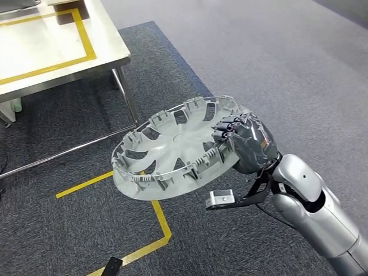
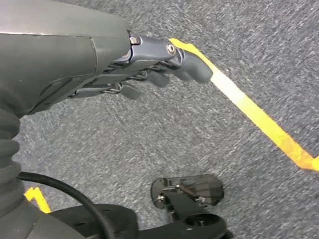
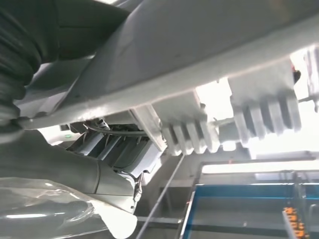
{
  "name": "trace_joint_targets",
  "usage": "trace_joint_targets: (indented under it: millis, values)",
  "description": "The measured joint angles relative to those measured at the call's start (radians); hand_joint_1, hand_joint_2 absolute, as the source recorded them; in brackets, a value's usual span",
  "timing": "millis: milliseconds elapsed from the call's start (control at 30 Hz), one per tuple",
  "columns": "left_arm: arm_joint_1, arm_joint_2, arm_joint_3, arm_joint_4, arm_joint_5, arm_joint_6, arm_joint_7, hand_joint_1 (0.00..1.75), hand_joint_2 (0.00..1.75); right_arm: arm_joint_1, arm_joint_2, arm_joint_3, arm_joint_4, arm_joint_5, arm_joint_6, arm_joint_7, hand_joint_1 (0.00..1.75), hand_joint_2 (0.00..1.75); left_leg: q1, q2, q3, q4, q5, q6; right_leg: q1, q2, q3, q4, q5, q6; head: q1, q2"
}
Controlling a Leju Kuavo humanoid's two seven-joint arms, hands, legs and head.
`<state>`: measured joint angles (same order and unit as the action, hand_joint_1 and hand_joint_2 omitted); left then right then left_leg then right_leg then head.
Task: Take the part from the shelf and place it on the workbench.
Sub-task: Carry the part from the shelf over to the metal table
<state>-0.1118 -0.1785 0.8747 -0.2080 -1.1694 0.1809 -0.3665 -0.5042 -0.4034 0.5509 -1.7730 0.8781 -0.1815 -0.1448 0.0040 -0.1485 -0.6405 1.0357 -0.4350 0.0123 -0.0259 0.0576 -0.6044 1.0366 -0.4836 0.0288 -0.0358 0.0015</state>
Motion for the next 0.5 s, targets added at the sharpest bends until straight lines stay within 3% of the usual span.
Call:
trace_joint_targets:
  millis: [67,133,200,233,300,367,433,500]
  values:
    - [0.003,0.002,0.0,0.0,0.0,0.0,0.0,0.0,1.75,-0.012,-0.008,0.006,0.001,-0.011,0.007,-0.006,1.75,1.75,-0.005,0.043,-0.015,0.034,-0.02,-0.011,-0.004,-0.026,0.011,-0.007,-0.001,-0.01,-0.006,0.0]
    - [-0.001,0.002,0.0,0.0,0.0,0.0,-0.001,0.0,1.75,-0.02,-0.018,0.011,0.001,-0.027,0.015,-0.016,1.75,1.75,-0.006,0.111,-0.069,0.144,-0.069,-0.021,-0.003,-0.054,0.021,-0.009,-0.007,-0.018,-0.013,0.0]
    - [-0.003,0.002,0.0,0.0,-0.001,0.0,-0.001,0.0,1.75,-0.028,-0.027,0.017,0.001,-0.043,0.026,-0.029,1.75,1.75,-0.001,0.137,-0.128,0.259,-0.104,-0.026,-0.001,-0.083,0.03,-0.009,-0.015,-0.02,-0.014,0.0]
    - [-0.002,0.002,0.0,0.0,-0.002,0.0,-0.001,0.0,1.75,-0.03,-0.03,0.021,0.001,-0.048,0.031,-0.034,1.75,1.75,0.0,0.141,-0.138,0.275,-0.097,-0.026,-0.001,-0.097,0.034,-0.009,-0.019,-0.02,-0.014,0.0]
    - [0.0,0.003,0.0,0.0,-0.003,0.0,-0.001,0.0,1.75,-0.031,-0.037,0.029,0.0,-0.054,0.035,-0.041,1.75,1.75,0.0,0.153,-0.101,0.194,-0.036,-0.021,0.0,-0.123,0.048,-0.009,-0.028,-0.018,-0.014,0.0]
    - [-0.002,0.005,0.0,0.0,-0.004,0.0,-0.001,0.0,1.75,-0.031,-0.046,0.032,-0.005,-0.057,0.032,-0.048,1.75,1.75,-0.012,0.204,-0.04,0.065,0.014,-0.009,0.005,-0.146,0.06,-0.01,-0.039,-0.012,-0.014,0.0]
    - [-0.004,0.006,0.0,0.0,-0.005,0.0,-0.001,0.0,1.75,-0.031,-0.057,0.033,-0.011,-0.059,0.025,-0.053,1.75,1.75,-0.023,0.238,-0.016,0.007,0.019,0.002,0.013,-0.17,0.066,-0.013,-0.047,-0.002,-0.013,0.0]
    - [-0.004,0.006,0.0,0.0,-0.006,-0.001,-0.001,0.0,1.75,-0.03,-0.067,0.032,-0.019,-0.06,0.018,-0.056,1.75,1.75,-0.022,0.216,-0.016,0.0,0.017,0.011,0.016,-0.194,0.073,-0.019,-0.055,0.009,-0.01,0.0]
